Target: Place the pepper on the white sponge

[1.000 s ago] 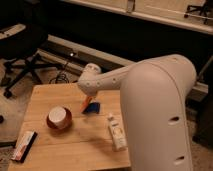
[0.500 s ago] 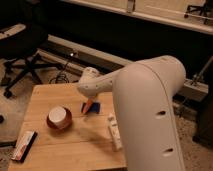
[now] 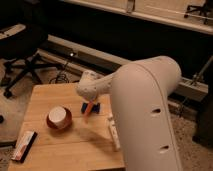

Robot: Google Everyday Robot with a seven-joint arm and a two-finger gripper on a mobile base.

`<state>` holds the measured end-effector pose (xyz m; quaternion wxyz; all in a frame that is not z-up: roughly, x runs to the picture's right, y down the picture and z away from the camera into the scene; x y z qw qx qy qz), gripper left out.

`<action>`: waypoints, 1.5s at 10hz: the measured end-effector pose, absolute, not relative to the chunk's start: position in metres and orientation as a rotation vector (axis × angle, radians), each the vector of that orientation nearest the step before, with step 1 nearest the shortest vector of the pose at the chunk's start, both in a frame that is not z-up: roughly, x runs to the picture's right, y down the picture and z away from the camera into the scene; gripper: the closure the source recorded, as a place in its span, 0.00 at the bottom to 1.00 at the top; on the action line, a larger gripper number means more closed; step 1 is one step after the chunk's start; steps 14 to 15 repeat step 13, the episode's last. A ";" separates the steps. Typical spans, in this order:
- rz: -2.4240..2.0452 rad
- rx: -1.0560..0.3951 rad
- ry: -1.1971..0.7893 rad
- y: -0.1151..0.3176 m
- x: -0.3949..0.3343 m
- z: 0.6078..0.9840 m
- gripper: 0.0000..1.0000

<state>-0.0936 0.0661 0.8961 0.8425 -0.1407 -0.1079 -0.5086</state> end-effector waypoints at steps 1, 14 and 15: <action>-1.081 -0.311 -0.224 0.070 -0.091 0.897 0.65; -1.082 -0.355 -0.162 0.060 -0.094 0.897 0.20; -1.082 -0.355 -0.162 0.060 -0.094 0.897 0.20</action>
